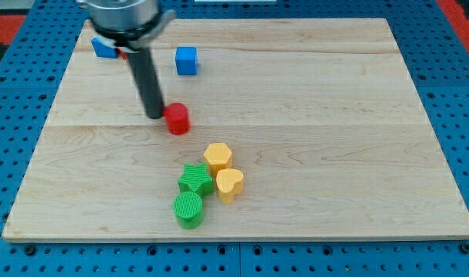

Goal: Push the blue cube into the red circle yellow hexagon

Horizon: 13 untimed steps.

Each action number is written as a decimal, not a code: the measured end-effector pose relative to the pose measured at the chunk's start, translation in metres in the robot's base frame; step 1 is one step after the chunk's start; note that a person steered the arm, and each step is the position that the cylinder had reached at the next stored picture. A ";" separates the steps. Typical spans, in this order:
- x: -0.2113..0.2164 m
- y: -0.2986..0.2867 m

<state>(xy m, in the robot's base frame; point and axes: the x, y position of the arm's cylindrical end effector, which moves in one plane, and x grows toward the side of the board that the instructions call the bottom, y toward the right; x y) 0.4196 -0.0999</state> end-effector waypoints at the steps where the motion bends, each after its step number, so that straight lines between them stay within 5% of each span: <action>1: 0.028 0.024; 2: 0.069 0.025; 3: 0.036 0.004; 5: -0.083 -0.049; 6: -0.140 -0.007; 7: -0.138 0.061; 8: -0.089 0.071; 10: -0.063 0.122; 13: -0.016 0.088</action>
<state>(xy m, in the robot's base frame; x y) 0.4033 -0.0116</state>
